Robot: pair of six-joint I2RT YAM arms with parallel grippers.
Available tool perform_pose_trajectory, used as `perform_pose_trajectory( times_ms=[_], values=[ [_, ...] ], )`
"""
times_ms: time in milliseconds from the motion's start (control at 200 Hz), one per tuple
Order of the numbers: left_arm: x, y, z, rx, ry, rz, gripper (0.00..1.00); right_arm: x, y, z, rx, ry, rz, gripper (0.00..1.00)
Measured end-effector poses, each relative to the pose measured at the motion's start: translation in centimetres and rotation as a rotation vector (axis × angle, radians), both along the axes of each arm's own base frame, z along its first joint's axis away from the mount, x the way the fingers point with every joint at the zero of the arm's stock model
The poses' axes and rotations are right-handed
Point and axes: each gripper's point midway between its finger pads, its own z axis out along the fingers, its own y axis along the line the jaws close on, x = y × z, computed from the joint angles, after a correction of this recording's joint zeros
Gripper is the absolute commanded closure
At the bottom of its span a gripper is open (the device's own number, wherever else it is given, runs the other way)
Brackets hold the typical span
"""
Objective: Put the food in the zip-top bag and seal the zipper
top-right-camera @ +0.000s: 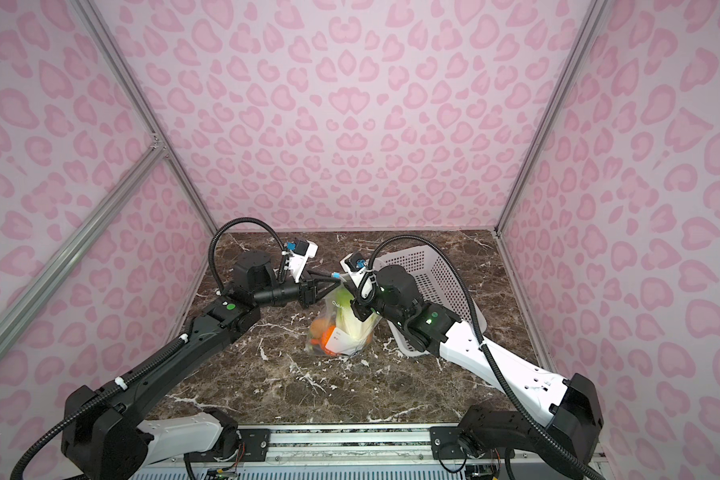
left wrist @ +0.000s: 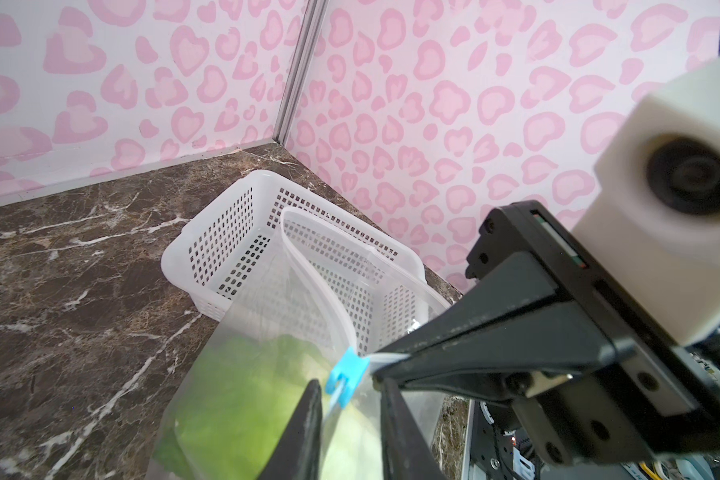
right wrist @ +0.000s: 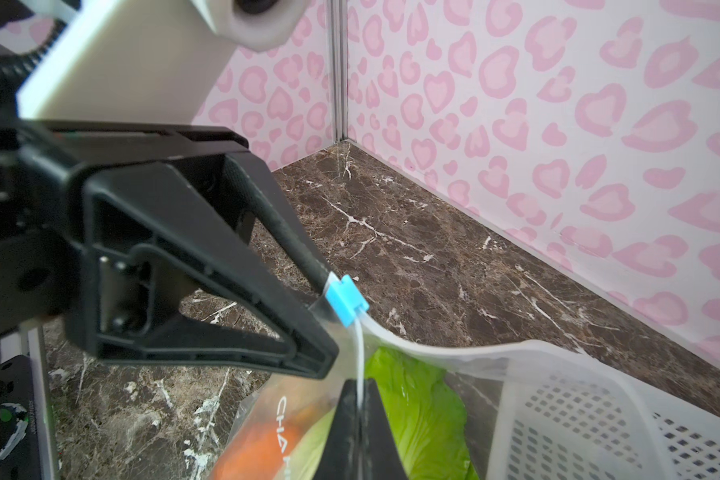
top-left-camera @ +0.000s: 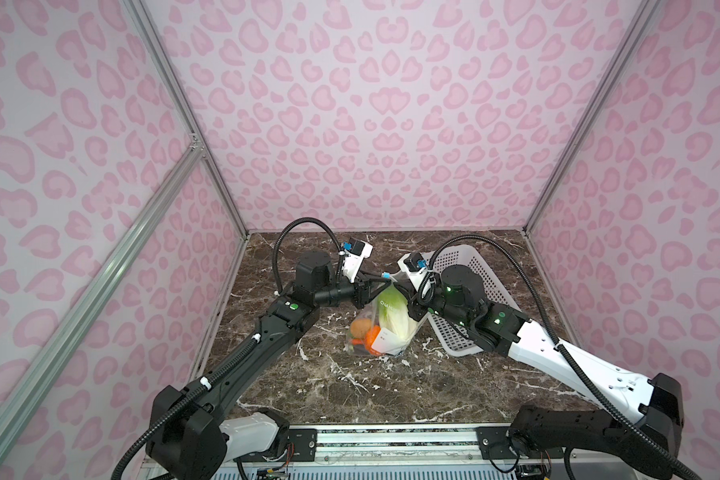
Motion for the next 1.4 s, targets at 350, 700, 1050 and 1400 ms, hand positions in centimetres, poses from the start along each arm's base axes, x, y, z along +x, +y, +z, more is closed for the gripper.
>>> perform_pose_trajectory(
  times_ms=[350,700,1050,1400],
  values=[
    [-0.1,0.1,-0.1,0.004,0.003,0.002,0.96,0.0,0.0,0.2,0.000,-0.008,0.003,0.87],
    [-1.0,0.8,2.0,0.071,-0.035,-0.009,0.96,-0.2,-2.7,4.0,-0.012,-0.101,0.098,0.45],
    [-2.0,1.1,0.7,0.134,-0.018,-0.051,0.96,-1.3,0.4,7.1,-0.033,-0.121,0.406,0.50],
    [-2.6,1.9,0.5,0.156,-0.042,-0.031,0.96,-1.4,3.0,4.2,-0.076,-0.004,0.587,0.58]
  ],
)
